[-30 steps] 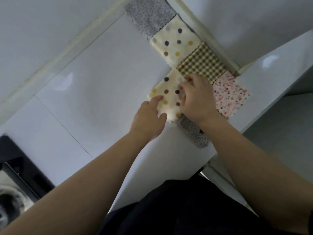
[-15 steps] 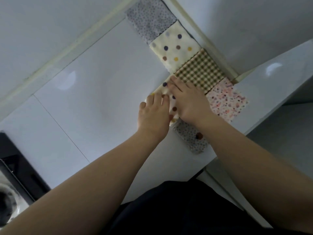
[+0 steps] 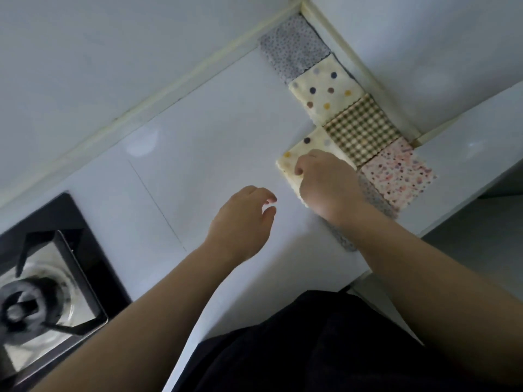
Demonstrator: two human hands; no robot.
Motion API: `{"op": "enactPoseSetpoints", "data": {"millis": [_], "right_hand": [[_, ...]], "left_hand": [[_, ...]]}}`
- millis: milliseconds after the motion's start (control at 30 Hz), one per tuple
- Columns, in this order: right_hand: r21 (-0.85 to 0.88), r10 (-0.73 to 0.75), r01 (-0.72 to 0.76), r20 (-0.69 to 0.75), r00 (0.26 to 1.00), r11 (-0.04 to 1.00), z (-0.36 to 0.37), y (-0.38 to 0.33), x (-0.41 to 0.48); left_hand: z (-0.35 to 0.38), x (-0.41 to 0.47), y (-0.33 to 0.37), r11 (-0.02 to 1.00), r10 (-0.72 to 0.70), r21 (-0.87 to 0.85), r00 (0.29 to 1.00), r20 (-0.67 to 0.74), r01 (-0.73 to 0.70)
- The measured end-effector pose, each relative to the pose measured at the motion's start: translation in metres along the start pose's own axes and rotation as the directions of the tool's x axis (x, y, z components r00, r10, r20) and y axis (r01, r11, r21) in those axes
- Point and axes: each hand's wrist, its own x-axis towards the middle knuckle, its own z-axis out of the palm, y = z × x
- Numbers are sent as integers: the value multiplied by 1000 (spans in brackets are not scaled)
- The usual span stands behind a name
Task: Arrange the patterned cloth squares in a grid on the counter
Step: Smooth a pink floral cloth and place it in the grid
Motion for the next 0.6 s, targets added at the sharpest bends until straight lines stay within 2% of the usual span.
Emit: {"op": "enactPoseSetpoints", "data": {"millis": [100, 233, 400, 500, 600], "right_hand": [[23, -7, 5, 71, 997, 1000, 4, -38, -21], [60, -143, 140, 52, 988, 988, 24, -83, -52], [116, -311, 297, 126, 942, 948, 49, -147, -84], [112, -384, 371, 148, 911, 922, 62, -195, -112], [76, -453, 446, 149, 879, 892, 74, -248, -150]], "left_hand": [[-6, -41, -16, 990, -109, -91, 994, -23, 107], [-11, -91, -39, 943, -276, -221, 955, -109, 248], [-11, -164, -78, 862, -450, -354, 870, -202, 363], [-3, -217, -108, 832, -489, -424, 832, -260, 357], [9, -277, -144, 832, -478, -477, 804, -353, 285]]}}
